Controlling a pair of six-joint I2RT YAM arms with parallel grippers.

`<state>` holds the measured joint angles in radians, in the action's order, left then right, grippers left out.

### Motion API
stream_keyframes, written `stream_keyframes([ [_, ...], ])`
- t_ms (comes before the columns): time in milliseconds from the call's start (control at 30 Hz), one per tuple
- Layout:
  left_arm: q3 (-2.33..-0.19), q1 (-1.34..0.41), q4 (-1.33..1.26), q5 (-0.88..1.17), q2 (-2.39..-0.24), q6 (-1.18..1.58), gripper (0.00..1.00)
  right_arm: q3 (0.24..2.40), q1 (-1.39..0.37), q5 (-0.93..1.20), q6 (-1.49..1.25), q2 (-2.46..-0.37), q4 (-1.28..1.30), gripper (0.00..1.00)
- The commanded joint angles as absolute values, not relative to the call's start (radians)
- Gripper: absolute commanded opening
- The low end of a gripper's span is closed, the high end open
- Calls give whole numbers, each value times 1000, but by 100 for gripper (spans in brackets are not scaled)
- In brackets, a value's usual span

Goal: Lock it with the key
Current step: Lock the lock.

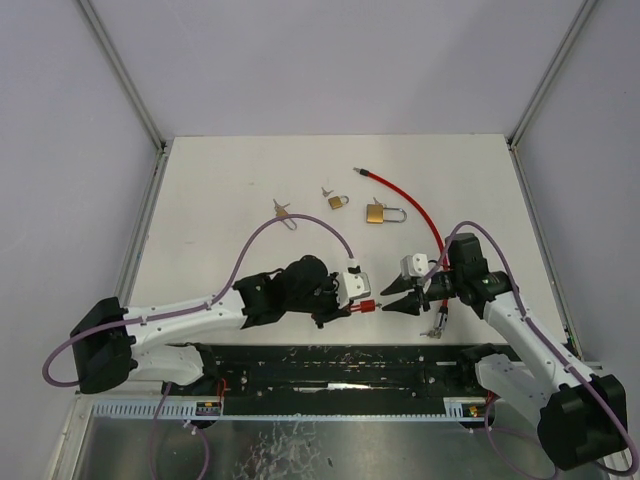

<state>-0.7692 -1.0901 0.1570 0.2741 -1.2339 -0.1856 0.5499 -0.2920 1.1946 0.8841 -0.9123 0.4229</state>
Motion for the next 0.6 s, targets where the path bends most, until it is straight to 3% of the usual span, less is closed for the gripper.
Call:
stream_keyframes([
  [0, -819, -1086, 133, 295, -1250, -204, 0, 546, -321, 1178, 841, -926, 365, 42],
  [300, -836, -1087, 144, 302, -1273, -209, 0, 550, -344, 1147, 852, -940, 371, 32],
  [567, -858, -1087, 156, 309, -1289, -213, 0, 546, -363, 1131, 868, -943, 374, 31],
])
